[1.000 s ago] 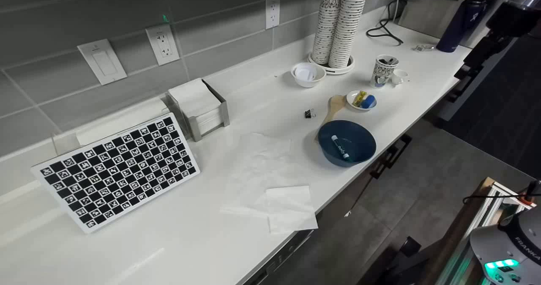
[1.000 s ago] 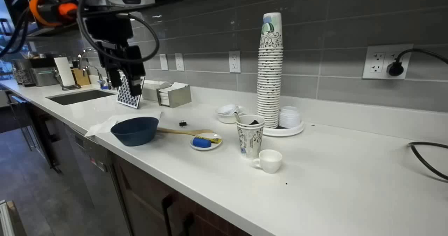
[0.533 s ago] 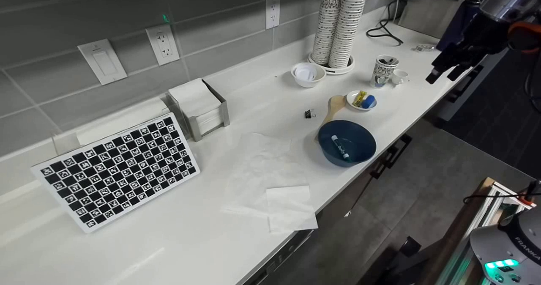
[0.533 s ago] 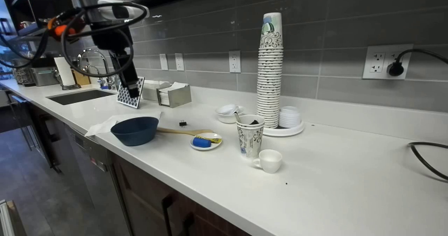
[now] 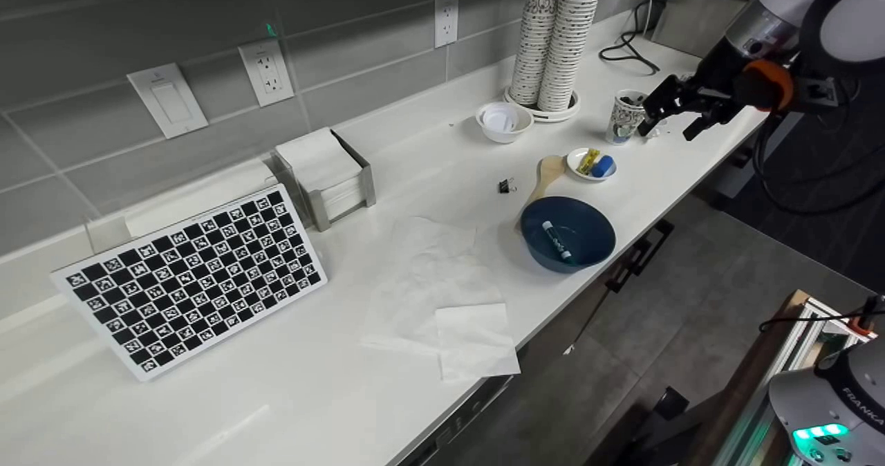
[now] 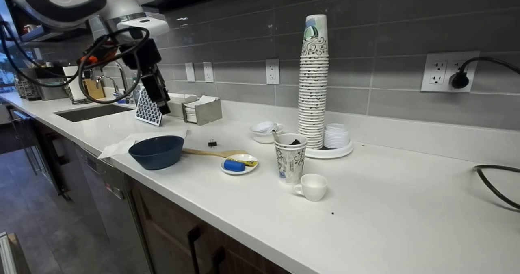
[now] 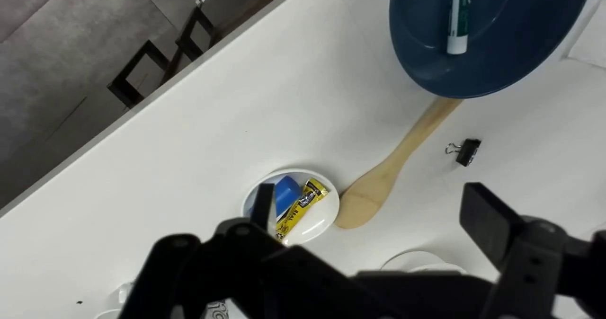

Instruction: Put the wooden spoon on the blue bowl

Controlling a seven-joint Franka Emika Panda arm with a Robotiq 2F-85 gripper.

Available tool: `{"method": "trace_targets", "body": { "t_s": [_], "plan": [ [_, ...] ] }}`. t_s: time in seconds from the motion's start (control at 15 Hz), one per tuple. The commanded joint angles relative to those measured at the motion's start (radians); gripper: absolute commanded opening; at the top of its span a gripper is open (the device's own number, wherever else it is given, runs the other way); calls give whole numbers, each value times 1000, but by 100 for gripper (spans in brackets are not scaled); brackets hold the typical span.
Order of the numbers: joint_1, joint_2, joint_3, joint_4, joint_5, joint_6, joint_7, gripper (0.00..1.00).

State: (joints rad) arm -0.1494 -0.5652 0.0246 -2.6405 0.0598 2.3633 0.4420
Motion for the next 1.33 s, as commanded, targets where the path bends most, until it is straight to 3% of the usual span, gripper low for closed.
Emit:
{"method": "trace_targets", "body": {
  "t_s": [0.0, 0.07, 0.33, 0.53, 0.67, 0.73, 0.8, 1.07, 1.27],
  "plan": [
    [-10, 0, 6, 2, 5, -3, -3, 100],
    [-38, 37, 69, 14, -17, 8, 115, 100],
    [-67, 153, 189, 81, -48, -41, 413, 100],
    [-43, 269, 222, 143, -64, -3, 602, 100],
    [-26, 345, 209, 182, -69, 28, 675, 100],
    [-19, 378, 193, 200, -77, 41, 687, 100],
    [15, 287, 170, 136, -64, 15, 638, 100],
    [35, 316, 145, 149, -62, 19, 639, 100],
    [64, 432, 118, 188, -17, 91, 597, 100]
  ]
}}
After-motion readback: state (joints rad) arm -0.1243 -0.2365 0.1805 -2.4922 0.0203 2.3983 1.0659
